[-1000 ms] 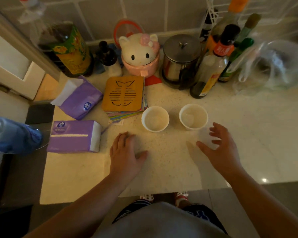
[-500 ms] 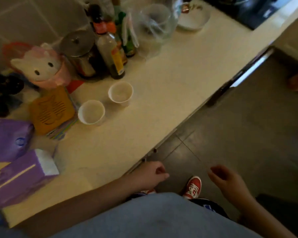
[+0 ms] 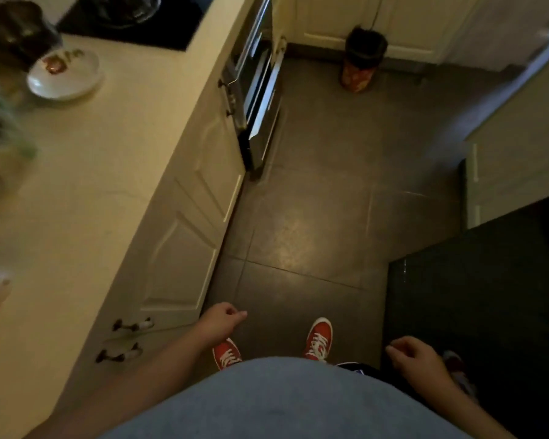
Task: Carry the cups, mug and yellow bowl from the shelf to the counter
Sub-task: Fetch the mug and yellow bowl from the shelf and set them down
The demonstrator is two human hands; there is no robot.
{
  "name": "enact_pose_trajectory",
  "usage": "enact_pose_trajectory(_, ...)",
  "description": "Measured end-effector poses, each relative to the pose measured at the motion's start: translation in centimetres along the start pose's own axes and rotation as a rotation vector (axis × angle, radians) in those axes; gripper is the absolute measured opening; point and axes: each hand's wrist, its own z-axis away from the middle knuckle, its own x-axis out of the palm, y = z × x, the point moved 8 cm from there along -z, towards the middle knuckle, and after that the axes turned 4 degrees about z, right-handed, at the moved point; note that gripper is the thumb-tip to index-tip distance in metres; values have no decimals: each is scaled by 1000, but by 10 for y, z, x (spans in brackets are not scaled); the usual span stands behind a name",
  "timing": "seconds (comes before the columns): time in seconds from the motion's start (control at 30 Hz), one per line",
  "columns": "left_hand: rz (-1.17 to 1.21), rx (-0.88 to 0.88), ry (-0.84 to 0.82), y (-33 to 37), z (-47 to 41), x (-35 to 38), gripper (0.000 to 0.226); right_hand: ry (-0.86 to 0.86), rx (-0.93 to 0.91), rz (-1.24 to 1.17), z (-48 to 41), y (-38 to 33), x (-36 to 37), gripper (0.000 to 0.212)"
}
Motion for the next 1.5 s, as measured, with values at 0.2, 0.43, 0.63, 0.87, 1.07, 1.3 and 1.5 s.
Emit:
enact_pose_trajectory(0.2, -144, 54, 42, 60, -10, 22, 24, -52, 53, -37, -47, 19, -52, 6)
enact_pose_trajectory(0.43, -221, -30, 37, 77, -42, -1, 23, -102, -52, -40, -109, -73, -101, 10)
enact_pose_trajectory(0.63, -258, -98, 22, 107, -105, -34, 23, -141, -96, -46, -181, -158, -146, 15)
enact_pose_trajectory(0.87, -309, -20, -18, 234, -193, -86, 25, -34, 18, -118, -238, -192, -208, 14)
enact_pose_trajectory(1.07, -289, 114, -30, 383, -251, -99, 23, 49, 140, -215, -265, -184, -258, 11)
enact_pose_trajectory(1.3, -323, 219, -130, 538, -323, -66, 22, -14, 256, -260, -328, -172, -305, 15)
enact_pose_trajectory(1.5, -366, 162, -169, 631, -361, -54, 14, -47, 221, -238, -400, -208, -388, 17)
